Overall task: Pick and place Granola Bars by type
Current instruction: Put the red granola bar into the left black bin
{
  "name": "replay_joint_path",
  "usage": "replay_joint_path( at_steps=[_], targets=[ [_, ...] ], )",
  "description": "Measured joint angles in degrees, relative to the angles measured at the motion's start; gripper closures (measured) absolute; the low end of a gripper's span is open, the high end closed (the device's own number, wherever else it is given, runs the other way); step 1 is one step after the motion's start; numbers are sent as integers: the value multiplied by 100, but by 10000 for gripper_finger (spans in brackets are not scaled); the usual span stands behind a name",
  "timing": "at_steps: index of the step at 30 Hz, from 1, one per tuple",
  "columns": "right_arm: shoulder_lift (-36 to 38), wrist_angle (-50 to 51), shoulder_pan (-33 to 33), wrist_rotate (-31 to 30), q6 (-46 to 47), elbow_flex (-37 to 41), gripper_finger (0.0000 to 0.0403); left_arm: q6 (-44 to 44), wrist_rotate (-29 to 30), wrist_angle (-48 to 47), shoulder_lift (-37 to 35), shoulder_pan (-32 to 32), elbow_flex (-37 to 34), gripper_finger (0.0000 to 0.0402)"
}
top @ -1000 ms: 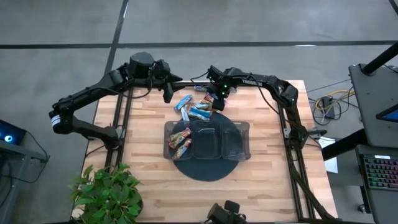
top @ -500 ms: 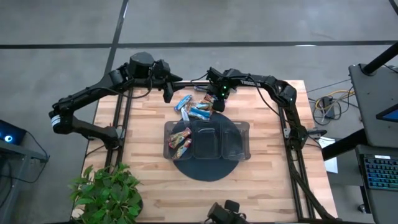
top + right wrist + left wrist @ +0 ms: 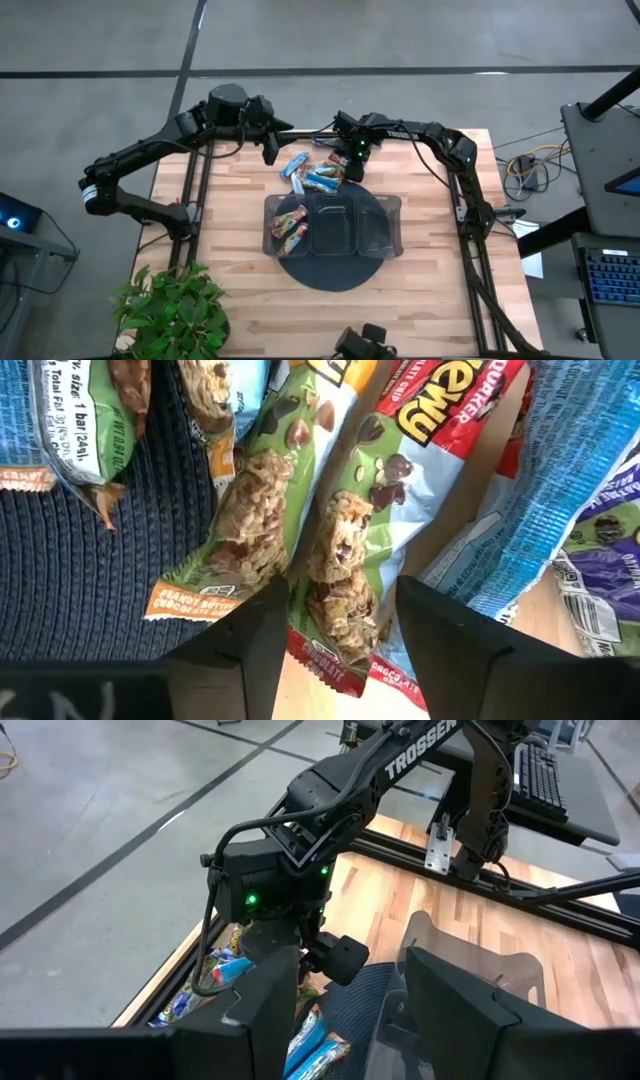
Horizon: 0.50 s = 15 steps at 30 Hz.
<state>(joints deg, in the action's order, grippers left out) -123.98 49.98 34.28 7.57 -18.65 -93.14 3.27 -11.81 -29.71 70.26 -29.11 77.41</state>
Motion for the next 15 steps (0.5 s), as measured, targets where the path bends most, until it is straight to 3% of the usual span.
replay_joint_path(
  at_steps=[8,15],
  targets=[
    [0,-172,-36,25,48,71,255,36,0,2,0,0,0,232],
    [0,-195,-44,72,64,81,307,44,0,4,0,0,2,232]
  ],
)
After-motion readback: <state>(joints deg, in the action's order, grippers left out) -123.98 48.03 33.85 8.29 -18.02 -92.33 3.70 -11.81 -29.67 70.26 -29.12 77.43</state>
